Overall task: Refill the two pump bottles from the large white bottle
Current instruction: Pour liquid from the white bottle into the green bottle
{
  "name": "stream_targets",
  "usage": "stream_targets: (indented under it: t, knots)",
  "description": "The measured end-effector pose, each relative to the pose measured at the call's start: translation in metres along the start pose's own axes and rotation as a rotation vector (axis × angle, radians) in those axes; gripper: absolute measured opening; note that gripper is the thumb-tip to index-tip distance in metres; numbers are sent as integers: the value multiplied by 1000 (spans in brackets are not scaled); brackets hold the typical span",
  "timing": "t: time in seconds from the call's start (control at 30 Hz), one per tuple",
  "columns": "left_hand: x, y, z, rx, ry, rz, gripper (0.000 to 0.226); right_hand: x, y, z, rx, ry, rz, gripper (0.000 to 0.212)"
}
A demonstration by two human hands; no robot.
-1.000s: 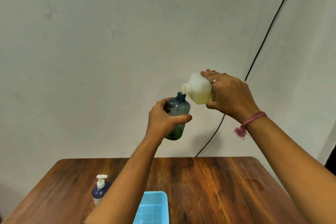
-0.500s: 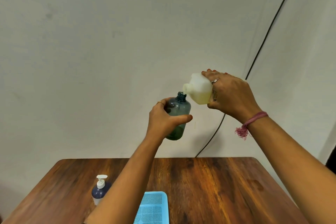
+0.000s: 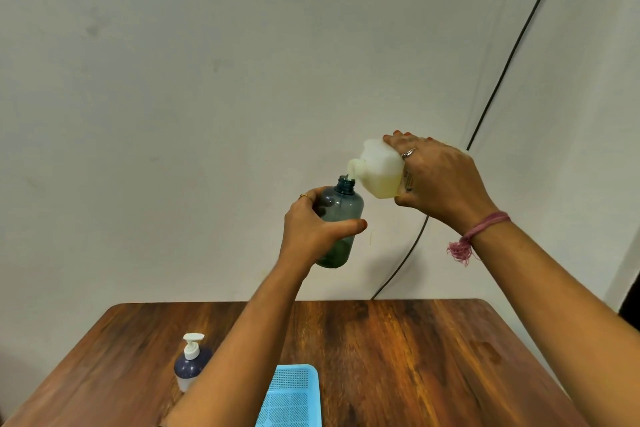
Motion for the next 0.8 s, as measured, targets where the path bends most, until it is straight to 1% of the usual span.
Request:
stream_targets:
  t: [0.8]
  knots:
    - [0,-2,0,-2,2,-9,78,3,0,0,-3,-26,8,86]
Point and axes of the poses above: each hand's wrist, its own z-axis away from the middle knuckle, its own x-axis out of the palm, y = z × x, the point moved 8 cm from there along -z, towards the middle knuckle, and after that the axes turned 13 degrees about -y, right-handed, at the moved point
